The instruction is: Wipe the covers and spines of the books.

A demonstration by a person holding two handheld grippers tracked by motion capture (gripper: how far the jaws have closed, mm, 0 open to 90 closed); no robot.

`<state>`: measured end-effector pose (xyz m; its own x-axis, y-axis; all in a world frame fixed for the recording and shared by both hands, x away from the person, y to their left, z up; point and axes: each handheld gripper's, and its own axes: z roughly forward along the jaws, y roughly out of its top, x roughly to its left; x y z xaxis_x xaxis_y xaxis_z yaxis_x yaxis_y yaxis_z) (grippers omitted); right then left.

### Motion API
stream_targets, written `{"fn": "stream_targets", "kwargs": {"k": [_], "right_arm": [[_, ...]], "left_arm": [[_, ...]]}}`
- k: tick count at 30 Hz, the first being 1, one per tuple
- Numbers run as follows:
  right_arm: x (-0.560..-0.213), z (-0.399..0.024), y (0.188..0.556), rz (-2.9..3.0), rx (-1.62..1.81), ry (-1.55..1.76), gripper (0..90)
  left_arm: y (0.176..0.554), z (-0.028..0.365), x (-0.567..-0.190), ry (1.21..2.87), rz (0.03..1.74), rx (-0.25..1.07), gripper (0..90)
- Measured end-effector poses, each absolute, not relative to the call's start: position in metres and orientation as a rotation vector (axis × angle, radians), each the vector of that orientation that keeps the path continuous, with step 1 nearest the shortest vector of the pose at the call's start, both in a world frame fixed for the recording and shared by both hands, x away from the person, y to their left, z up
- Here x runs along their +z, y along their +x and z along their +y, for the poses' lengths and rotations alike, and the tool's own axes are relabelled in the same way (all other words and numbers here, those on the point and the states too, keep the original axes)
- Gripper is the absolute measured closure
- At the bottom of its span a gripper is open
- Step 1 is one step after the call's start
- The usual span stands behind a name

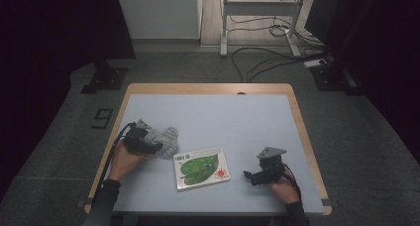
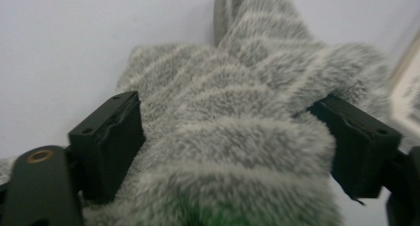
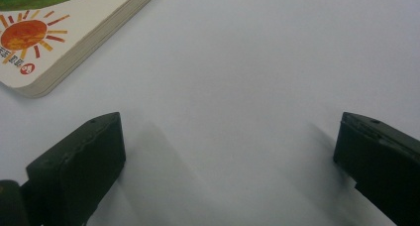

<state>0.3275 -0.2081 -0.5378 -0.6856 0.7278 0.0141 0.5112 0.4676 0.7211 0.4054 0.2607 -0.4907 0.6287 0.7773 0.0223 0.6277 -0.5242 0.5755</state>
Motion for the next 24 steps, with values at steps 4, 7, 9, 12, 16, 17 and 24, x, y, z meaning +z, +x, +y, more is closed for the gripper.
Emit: {"fn": "stream_targets", "kwargs": {"k": [4, 7, 9, 12, 16, 17, 24], "right_arm": [[-0.538, -0.208, 0.327, 2.422, 1.042, 1.055, 0.0], [-0.538, -0.208, 0.327, 2.421, 1.042, 1.055, 0.0], [-0.538, -0.208, 0.327, 2.421, 1.041, 1.055, 0.0], [-0.538, -0.208, 0.327, 2.42, 1.04, 1.054, 0.0], [-0.538, -0.208, 0.327, 2.419, 1.04, 1.052, 0.0], [-0.538, -0.208, 0.327, 2.419, 1.04, 1.053, 0.0], [-0.538, -0.208, 0.327, 2.418, 1.04, 1.053, 0.0]], "left_arm": [[0.407, 0.263, -0.501, 2.32, 1.105, 0.338, 29.4], [0.406, 0.265, -0.505, 2.309, 1.088, 0.321, 42.6], [0.404, 0.265, -0.504, 2.308, 1.074, 0.326, 49.5], [0.402, 0.264, -0.503, 2.304, 1.063, 0.341, 59.1], [0.401, 0.265, -0.5, 2.296, 1.063, 0.349, 64.0], [0.401, 0.266, -0.498, 2.291, 1.065, 0.348, 64.2], [0.395, 0.273, -0.482, 2.242, 1.067, 0.315, 64.7]]}}
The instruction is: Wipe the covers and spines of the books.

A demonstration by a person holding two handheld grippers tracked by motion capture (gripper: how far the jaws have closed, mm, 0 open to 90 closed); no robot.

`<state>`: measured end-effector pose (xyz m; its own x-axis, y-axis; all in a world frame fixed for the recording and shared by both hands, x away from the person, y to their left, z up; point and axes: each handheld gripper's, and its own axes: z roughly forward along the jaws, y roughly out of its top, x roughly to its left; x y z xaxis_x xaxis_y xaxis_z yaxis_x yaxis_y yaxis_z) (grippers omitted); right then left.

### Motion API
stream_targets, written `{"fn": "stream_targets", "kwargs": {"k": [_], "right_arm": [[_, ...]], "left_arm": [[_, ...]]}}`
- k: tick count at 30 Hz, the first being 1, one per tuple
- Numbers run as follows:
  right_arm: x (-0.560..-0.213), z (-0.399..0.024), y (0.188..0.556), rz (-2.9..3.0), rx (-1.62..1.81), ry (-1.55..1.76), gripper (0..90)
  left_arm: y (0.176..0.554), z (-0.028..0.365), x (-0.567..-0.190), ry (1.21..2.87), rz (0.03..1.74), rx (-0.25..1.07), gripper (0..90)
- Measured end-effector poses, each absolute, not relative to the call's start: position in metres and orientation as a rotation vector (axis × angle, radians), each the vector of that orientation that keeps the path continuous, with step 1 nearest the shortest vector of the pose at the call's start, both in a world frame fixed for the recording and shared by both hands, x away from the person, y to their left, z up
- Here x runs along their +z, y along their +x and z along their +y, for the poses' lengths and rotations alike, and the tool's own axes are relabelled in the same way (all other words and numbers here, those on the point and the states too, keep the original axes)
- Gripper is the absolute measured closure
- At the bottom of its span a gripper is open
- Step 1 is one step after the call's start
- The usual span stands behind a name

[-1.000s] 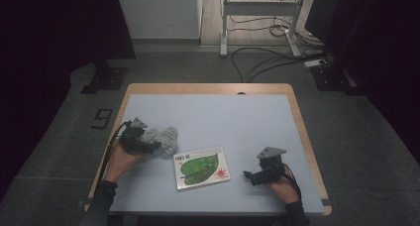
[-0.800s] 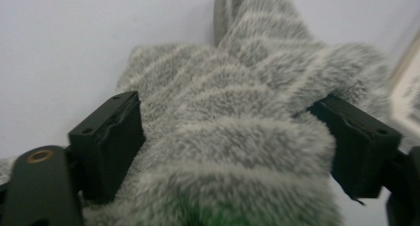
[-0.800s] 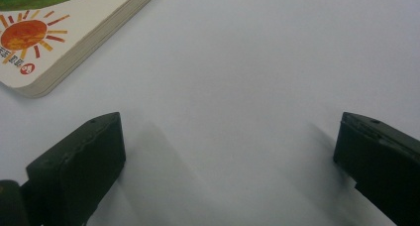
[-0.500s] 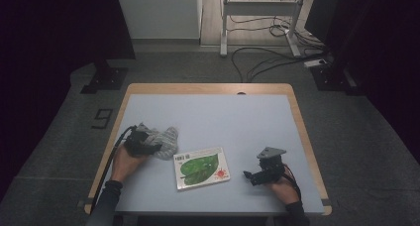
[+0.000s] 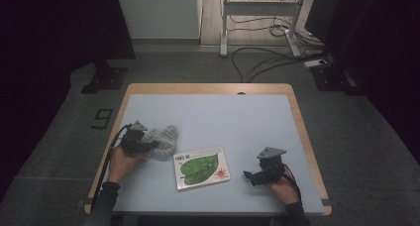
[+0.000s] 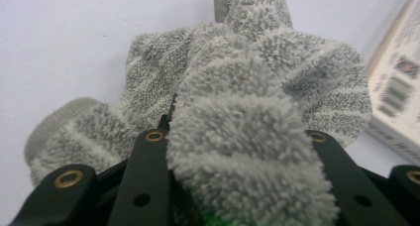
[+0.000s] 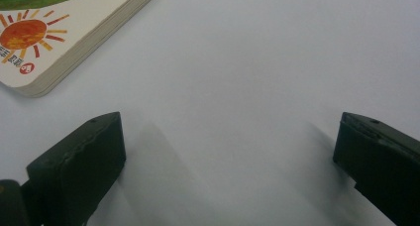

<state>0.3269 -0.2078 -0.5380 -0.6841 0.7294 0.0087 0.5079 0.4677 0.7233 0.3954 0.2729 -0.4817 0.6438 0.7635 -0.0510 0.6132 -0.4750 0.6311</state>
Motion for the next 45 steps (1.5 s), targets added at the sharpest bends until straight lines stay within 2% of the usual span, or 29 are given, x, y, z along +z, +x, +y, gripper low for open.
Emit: {"fn": "stream_targets", "kwargs": {"k": [12, 26, 36, 45], "right_arm": [[-0.538, -0.208, 0.327, 2.417, 1.04, 1.053, 0.0], [-0.538, -0.208, 0.327, 2.416, 1.04, 1.051, 0.0], [-0.538, -0.208, 0.326, 2.416, 1.04, 1.052, 0.0], [-0.538, -0.208, 0.326, 2.415, 1.041, 1.046, 0.0]], "left_arm": [[0.38, 0.277, -0.451, 2.182, 1.032, 0.305, 64.6], [0.358, 0.247, -0.416, 2.187, 0.893, 0.293, 64.2], [0.346, 0.223, -0.416, 2.194, 0.826, 0.244, 63.9], [0.346, 0.198, -0.436, 2.263, 0.81, 0.262, 63.8]]}}
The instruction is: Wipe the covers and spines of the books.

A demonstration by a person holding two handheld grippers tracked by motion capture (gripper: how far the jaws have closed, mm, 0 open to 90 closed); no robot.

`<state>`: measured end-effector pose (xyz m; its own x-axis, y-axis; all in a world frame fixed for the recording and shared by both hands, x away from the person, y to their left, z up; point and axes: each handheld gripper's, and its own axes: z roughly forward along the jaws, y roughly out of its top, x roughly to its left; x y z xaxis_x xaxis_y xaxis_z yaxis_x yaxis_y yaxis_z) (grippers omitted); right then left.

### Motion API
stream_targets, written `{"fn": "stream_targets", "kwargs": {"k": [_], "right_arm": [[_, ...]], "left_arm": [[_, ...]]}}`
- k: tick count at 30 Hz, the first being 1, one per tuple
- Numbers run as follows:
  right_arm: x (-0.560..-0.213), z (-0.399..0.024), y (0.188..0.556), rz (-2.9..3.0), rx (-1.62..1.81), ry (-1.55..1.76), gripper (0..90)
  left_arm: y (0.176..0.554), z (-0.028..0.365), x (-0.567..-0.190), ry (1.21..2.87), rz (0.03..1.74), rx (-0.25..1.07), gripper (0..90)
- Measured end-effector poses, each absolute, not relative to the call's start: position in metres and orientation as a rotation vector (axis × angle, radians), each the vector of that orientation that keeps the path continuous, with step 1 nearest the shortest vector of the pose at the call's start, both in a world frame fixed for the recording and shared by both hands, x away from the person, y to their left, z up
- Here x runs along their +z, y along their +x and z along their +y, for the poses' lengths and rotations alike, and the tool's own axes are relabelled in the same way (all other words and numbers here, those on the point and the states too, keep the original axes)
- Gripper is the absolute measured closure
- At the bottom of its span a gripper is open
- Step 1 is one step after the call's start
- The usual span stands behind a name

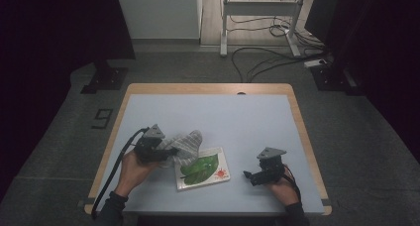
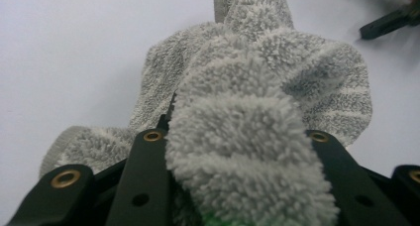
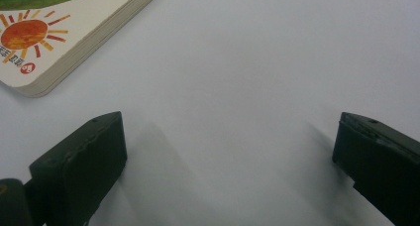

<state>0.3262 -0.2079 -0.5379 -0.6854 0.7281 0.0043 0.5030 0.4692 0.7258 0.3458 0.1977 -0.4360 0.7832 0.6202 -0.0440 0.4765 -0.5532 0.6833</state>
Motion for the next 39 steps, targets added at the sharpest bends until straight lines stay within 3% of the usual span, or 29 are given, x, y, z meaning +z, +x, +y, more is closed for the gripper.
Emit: {"fn": "stream_targets", "kwargs": {"k": [17, 39], "right_arm": [[-0.538, -0.208, 0.326, 2.414, 1.041, 1.047, 0.2], [-0.538, -0.208, 0.326, 2.415, 1.041, 1.047, 0.1]], "left_arm": [[0.355, 0.187, -0.487, 2.323, 0.857, 0.186, 63.7], [0.365, 0.151, -0.496, 2.325, 0.804, 0.167, 63.6]]}}
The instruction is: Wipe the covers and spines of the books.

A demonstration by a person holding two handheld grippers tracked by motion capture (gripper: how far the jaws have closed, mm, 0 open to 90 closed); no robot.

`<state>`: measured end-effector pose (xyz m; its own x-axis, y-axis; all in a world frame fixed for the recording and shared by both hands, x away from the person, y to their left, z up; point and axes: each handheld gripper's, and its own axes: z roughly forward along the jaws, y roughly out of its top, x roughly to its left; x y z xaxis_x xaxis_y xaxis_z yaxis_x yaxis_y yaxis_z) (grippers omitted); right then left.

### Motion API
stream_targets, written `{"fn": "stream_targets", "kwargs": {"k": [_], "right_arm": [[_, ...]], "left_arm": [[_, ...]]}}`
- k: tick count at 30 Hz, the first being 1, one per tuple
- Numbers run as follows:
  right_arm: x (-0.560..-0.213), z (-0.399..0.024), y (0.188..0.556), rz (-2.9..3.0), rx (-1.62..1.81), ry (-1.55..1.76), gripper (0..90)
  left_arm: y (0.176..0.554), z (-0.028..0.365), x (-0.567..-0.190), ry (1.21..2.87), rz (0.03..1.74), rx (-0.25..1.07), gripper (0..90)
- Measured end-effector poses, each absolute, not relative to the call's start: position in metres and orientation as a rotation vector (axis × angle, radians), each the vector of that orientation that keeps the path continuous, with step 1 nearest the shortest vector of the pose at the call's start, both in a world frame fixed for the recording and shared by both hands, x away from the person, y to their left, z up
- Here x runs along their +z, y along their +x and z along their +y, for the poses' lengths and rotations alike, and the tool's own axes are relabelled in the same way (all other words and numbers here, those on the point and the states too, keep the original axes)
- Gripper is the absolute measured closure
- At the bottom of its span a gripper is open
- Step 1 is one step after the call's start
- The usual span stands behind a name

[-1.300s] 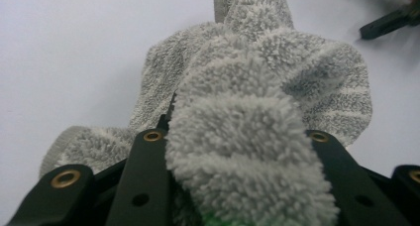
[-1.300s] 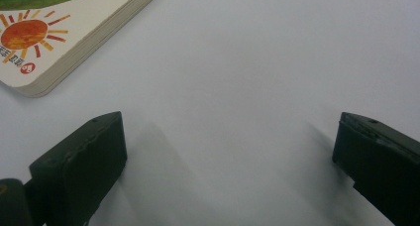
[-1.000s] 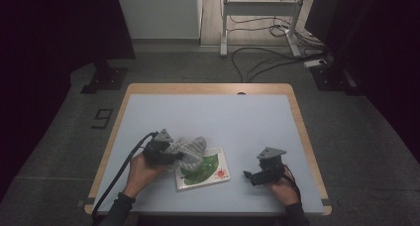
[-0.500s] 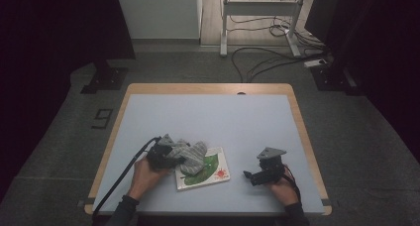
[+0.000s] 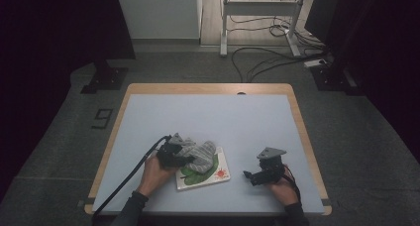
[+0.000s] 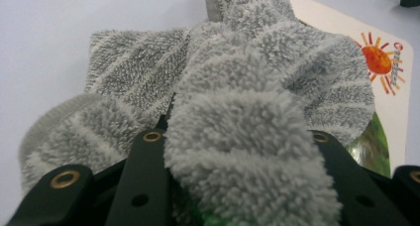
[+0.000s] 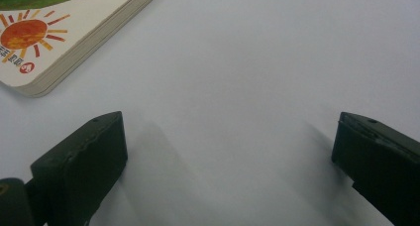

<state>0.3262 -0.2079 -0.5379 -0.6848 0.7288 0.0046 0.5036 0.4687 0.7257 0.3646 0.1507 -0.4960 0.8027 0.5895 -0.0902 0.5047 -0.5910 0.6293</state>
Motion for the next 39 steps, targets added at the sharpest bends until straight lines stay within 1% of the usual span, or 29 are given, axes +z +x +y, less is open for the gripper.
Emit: {"fn": "stream_targets", "kwargs": {"k": [16, 32, 39], "right_arm": [[-0.538, -0.208, 0.326, 2.415, 1.041, 1.048, 0.1], [-0.538, -0.208, 0.326, 2.415, 1.041, 1.049, 0.1], [-0.538, -0.208, 0.326, 2.416, 1.042, 1.047, 0.1]], "left_arm": [[0.376, 0.109, -0.496, 2.387, 0.738, 0.179, 63.6], [0.392, 0.057, -0.498, 2.407, 0.664, 0.149, 63.7], [0.391, 0.048, -0.498, 2.414, 0.65, 0.153, 63.9]]}}
